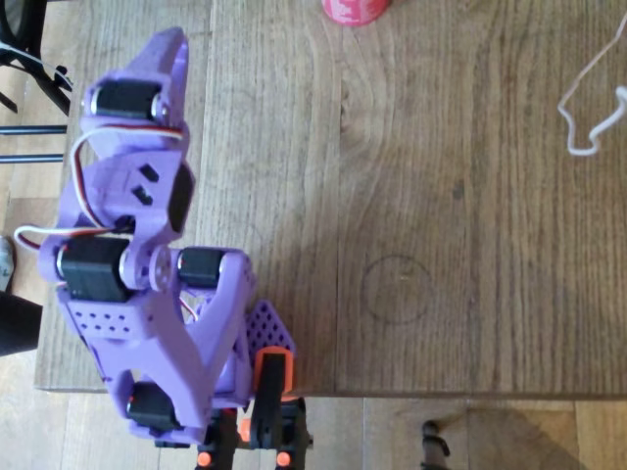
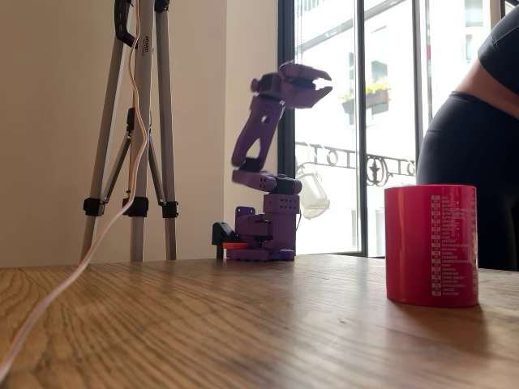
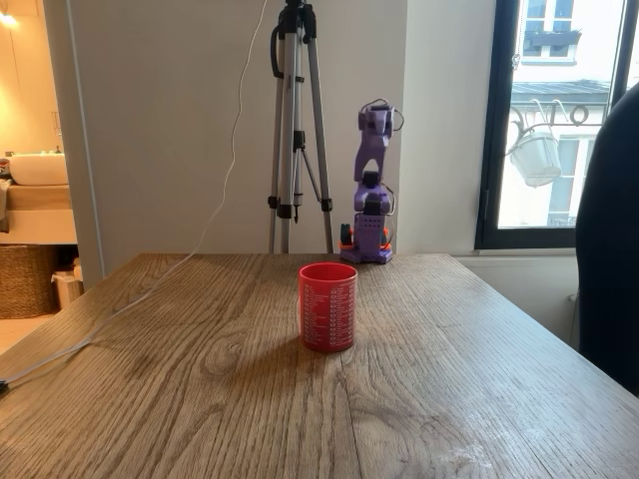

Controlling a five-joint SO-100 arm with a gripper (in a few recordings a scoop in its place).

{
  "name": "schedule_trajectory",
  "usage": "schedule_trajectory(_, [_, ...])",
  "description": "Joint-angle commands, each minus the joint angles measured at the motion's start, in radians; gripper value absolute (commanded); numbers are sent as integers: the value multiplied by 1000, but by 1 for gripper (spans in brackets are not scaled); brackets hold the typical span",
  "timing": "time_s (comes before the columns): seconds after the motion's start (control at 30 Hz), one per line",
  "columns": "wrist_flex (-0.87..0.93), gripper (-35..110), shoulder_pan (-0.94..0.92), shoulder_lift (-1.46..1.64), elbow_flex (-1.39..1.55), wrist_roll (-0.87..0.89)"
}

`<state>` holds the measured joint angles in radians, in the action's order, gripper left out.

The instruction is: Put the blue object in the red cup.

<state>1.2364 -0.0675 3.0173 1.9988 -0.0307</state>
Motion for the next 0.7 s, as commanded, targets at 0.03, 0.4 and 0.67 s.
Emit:
schedule_trajectory(0.03, [-127, 0, 63, 192, 425, -75])
schedule_trajectory(0.4, [-143, 0, 75, 284, 917, -69])
schedule_trajectory(0.67, [-133, 0, 51, 284, 1055, -35])
